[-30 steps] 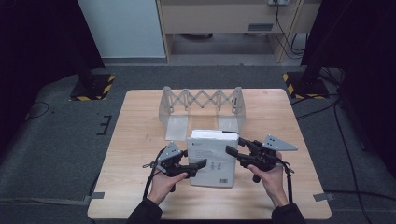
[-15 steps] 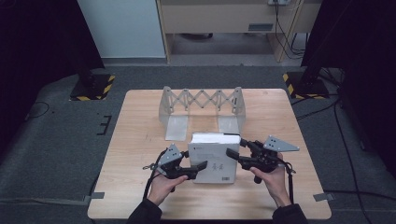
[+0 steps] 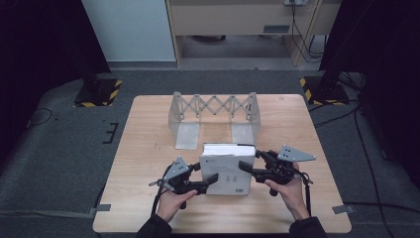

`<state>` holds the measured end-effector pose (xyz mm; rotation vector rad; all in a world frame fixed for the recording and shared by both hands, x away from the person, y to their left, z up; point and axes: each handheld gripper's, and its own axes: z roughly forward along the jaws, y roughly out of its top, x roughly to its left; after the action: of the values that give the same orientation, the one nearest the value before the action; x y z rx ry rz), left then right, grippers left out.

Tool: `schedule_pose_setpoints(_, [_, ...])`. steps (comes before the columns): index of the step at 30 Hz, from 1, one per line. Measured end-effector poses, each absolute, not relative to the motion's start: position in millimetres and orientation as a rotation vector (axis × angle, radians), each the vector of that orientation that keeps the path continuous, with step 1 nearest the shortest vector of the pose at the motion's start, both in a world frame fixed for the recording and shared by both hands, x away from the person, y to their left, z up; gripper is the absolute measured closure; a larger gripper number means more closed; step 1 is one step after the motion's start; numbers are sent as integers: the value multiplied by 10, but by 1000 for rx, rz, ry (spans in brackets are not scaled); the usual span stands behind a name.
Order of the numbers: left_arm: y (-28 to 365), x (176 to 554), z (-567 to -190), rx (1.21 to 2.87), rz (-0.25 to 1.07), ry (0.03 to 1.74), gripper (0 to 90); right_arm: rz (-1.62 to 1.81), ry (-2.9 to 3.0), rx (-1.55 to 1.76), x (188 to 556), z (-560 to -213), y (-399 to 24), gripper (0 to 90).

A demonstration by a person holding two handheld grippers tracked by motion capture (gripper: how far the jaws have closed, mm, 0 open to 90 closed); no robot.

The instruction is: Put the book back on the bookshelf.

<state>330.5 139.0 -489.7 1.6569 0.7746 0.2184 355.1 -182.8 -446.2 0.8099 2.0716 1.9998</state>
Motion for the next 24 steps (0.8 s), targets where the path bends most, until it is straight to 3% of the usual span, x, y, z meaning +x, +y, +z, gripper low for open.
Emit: schedule_pose_setpoints(24, [1464, 3291, -4978, 1629, 178, 828, 338, 1984, 2089, 777, 3488, -4403, -1815, 355])
